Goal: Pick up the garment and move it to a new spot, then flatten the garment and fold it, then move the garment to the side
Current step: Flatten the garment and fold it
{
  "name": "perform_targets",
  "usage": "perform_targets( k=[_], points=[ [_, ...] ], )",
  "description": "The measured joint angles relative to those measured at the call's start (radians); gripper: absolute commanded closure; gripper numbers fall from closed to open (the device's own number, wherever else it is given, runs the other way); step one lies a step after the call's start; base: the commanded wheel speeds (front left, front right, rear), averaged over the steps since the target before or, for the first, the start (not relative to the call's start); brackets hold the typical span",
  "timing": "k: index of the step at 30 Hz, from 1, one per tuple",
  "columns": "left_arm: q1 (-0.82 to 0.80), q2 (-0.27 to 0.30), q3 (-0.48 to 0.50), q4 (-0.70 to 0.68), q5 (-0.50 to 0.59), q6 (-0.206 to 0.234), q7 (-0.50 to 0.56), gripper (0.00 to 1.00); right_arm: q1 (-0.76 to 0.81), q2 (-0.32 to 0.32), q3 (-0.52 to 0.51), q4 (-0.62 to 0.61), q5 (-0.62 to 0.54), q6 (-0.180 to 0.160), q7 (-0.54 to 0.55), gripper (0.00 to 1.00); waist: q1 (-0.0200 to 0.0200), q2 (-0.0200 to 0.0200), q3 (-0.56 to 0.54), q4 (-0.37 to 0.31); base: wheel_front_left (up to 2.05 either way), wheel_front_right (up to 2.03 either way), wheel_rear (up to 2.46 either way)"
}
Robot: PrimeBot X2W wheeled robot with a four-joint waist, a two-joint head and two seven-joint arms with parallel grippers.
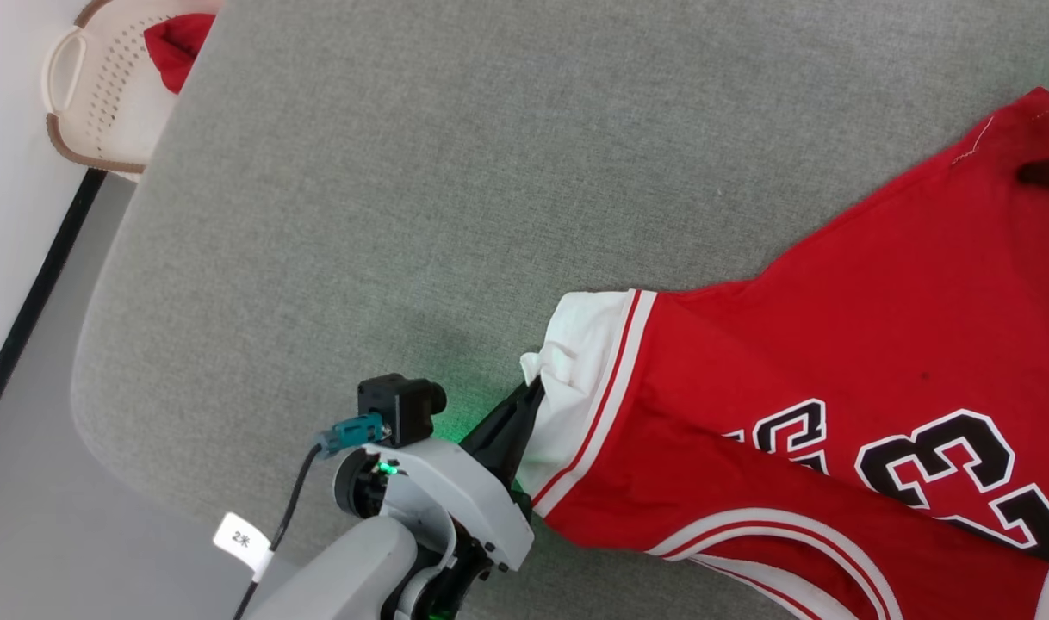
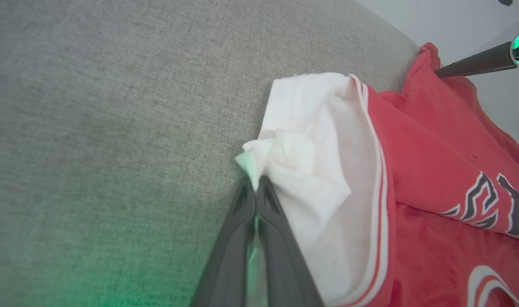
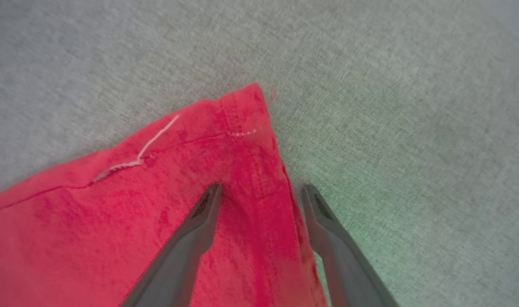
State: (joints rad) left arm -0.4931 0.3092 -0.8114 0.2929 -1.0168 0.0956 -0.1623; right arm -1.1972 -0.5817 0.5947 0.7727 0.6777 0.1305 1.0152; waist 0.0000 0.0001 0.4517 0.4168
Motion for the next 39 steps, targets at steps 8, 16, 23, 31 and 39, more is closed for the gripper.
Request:
perform_targets(
  k=[8, 16, 23, 31, 39],
  points=[
    [0.000, 0.007, 0.003, 0.018, -0.004, 0.000, -0.005, 1.00, -0.022, 0.033, 0.005, 0.063, -0.005, 0.001, 0.008, 1.00, 0.0000, 0.0000, -0.015, -0.017, 0.00, 0.00, 0.00],
    [-0.015, 0.072, 0.014, -0.029, -0.022, 0.016, 0.072, 1.00, -0.037, 0.076, -0.015, 0.109, -0.007, 0.001, -0.040, 1.00, 0.0000, 0.0000, -0.058, -0.059, 0.00, 0.00, 0.00],
    [-0.103, 0.191, 0.042, -0.122, -0.018, 0.042, 0.185, 1.00, -0.052, 0.104, 0.000, 0.056, 0.026, 0.001, -0.102, 1.00, 0.0000, 0.0000, -0.117, -0.111, 0.00, 0.00, 0.00],
    [-0.292, 0.296, 0.083, -0.159, -0.007, 0.039, 0.332, 1.00, -0.091, 0.090, 0.050, -0.050, 0.062, 0.001, -0.214, 1.00, 0.0000, 0.0000, -0.193, -0.181, 0.00, 0.00, 0.00],
    [-0.534, 0.279, 0.107, -0.058, -0.014, -0.010, 0.442, 1.00, -0.152, 0.077, 0.088, -0.082, 0.048, 0.001, -0.364, 1.00, 0.0000, 0.0000, -0.274, -0.245, 0.00, 0.00, 0.00]
  ],
)
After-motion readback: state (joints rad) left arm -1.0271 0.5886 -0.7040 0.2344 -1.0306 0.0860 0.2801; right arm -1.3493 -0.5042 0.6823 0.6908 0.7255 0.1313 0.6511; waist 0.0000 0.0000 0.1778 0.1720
